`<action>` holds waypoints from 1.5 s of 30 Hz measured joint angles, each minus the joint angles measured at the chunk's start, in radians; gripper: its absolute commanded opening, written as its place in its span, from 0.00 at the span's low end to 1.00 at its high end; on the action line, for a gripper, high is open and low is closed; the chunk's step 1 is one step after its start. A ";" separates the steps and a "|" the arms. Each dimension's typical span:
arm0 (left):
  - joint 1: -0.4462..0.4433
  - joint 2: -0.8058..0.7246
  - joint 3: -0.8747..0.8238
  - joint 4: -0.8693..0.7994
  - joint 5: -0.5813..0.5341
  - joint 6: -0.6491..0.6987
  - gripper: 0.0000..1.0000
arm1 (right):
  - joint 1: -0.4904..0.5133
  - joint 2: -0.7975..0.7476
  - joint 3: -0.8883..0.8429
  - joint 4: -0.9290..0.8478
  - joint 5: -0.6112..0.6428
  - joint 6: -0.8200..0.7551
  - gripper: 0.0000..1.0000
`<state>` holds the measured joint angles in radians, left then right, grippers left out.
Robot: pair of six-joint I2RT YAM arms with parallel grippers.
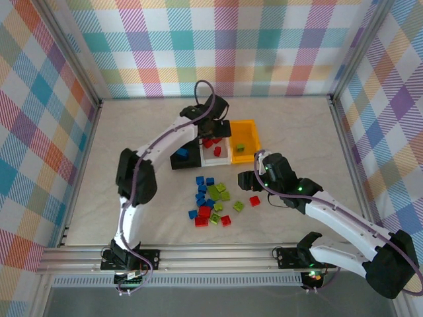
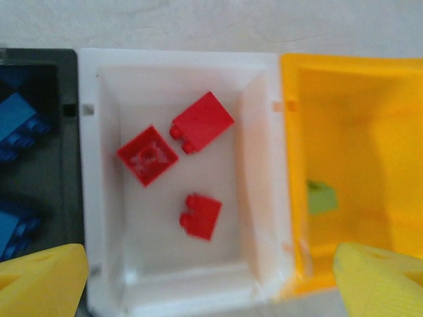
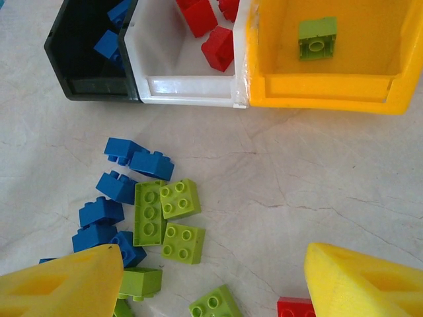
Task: Sort the legos into containers by color
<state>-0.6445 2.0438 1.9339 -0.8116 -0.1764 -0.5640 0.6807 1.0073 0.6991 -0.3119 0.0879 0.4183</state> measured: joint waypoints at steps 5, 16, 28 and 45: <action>-0.054 -0.342 -0.295 0.113 0.023 -0.024 1.00 | 0.000 0.016 0.000 0.000 -0.038 -0.003 0.72; -0.078 -0.824 -1.027 0.229 0.043 -0.171 1.00 | 0.030 0.142 -0.053 -0.070 -0.070 0.028 0.70; -0.078 -1.021 -1.214 0.210 0.000 -0.253 1.00 | 0.031 0.320 -0.083 -0.078 0.037 0.076 0.59; -0.078 -1.046 -1.226 0.183 -0.029 -0.256 1.00 | 0.031 0.335 -0.042 -0.096 0.076 0.048 0.31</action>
<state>-0.7223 0.9974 0.7074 -0.6289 -0.2050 -0.8200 0.7120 1.3418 0.6575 -0.4076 0.1635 0.4660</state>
